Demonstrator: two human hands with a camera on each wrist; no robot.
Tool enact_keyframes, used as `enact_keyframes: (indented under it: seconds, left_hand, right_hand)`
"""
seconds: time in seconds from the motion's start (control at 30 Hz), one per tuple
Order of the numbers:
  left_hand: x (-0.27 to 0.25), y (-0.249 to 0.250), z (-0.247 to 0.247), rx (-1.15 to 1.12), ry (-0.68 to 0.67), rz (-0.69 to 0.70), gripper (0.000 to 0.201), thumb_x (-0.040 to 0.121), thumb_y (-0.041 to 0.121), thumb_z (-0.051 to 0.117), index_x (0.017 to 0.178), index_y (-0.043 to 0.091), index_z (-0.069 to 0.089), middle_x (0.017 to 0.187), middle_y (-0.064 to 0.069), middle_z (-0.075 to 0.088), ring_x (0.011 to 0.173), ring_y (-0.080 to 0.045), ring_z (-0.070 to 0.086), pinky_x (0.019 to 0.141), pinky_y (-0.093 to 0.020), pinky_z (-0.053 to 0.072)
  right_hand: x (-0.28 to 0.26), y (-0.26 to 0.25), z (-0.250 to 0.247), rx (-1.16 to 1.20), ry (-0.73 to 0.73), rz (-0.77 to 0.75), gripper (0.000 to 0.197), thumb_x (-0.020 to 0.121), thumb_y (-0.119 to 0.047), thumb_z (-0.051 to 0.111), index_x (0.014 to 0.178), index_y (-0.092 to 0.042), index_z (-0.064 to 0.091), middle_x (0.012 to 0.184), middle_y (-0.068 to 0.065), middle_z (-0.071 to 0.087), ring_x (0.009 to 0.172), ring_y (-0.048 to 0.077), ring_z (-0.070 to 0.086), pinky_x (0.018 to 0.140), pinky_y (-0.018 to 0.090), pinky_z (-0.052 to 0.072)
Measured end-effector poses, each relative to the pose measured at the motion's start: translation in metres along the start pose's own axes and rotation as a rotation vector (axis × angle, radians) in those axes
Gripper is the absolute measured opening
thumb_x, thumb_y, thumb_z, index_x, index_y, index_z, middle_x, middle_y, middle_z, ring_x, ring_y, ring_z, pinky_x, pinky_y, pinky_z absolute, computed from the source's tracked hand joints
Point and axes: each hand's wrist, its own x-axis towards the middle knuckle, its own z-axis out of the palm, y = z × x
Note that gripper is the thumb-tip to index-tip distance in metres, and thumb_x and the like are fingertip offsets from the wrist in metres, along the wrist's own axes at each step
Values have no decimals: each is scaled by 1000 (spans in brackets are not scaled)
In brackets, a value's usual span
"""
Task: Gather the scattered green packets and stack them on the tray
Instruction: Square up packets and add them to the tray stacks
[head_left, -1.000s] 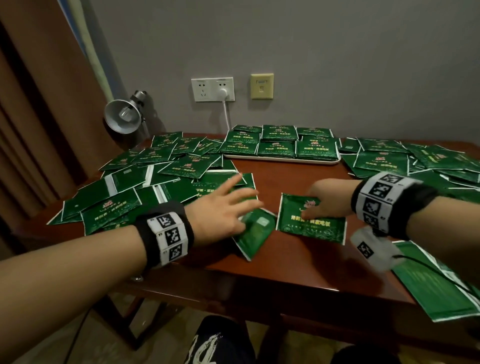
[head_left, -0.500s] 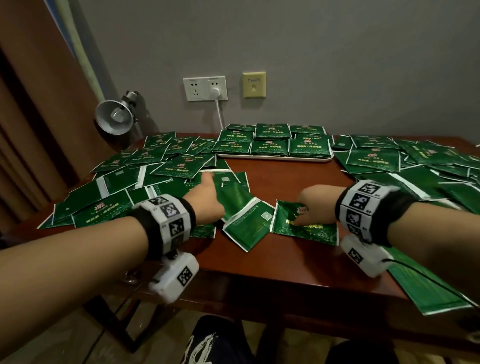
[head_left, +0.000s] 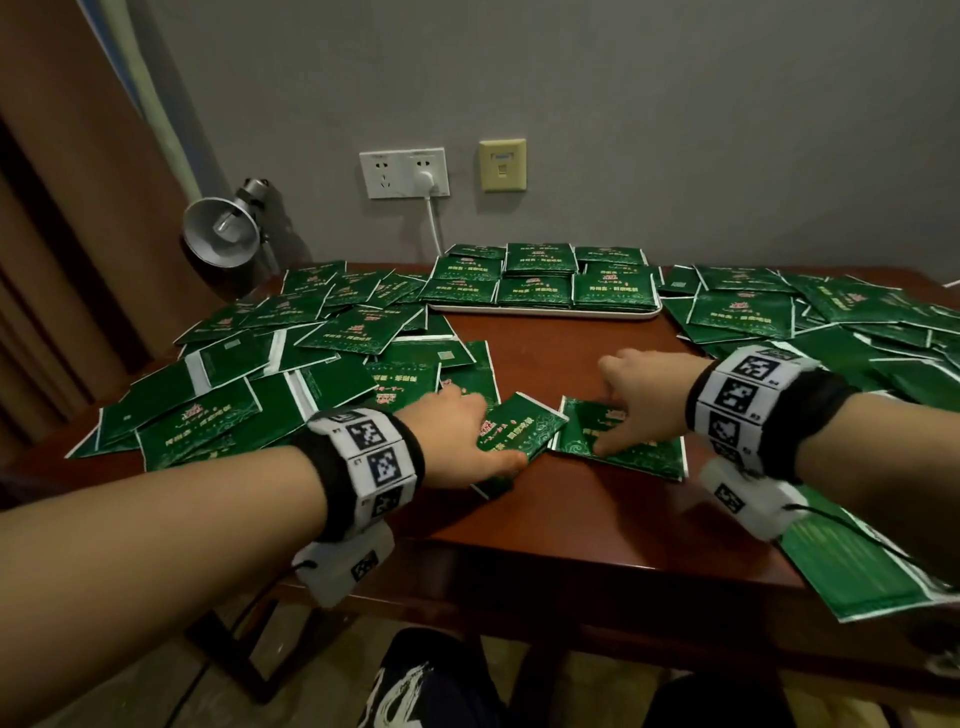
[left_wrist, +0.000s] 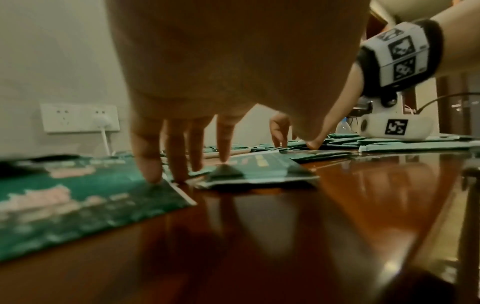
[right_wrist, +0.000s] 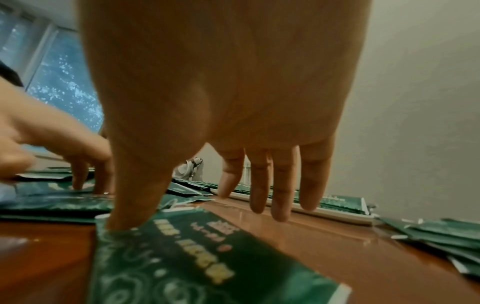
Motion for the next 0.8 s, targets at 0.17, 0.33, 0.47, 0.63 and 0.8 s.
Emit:
enact_keyframes:
  seconds: [0.17,0.33,0.47,0.63,0.8]
  left_hand:
    - [11,13,5,13,6,-59,70,75,67,63,121,19,41,125,-10,46,117,-28,45,96,-45,46]
    - [16,10,-1,-84,-66,17,52,71,46,71,111,26,44,112,-2,43,110,-22,43,92,-42,48]
    - [20,14,5,-90,-9,30,59,69,65,71,106,27,46,111,-1,45,107,-21,42,94,-43,45]
    - [27,14,3,-135,30,44,47,71,53,73,100,27,46,103,0,48,101,-23,45,89,-39,46]
    - [26,14,0,-126,20,100,45,68,48,74,93,29,43,100,3,43,96,-20,44,82,-37,47]
  right_hand:
    - [-3,-9,10,13,-89,-39,67,63,-73,72,107,-28,48,109,-3,49,95,18,54,73,31,46]
    - [-3,-1,8,7,-52,-112,42,76,-55,71,100,-30,49,101,-4,48,86,17,52,68,30,44]
    - [-2,3,7,-40,-30,-169,35,74,-47,69,98,-29,51,98,-5,49,81,16,53,66,30,45]
    - [0,10,6,-21,-39,-160,39,70,-48,71,95,-28,49,97,-7,49,80,15,53,65,31,47]
    - [3,23,-6,32,16,-140,40,70,-48,72,94,-28,48,95,-6,51,77,13,51,66,33,48]
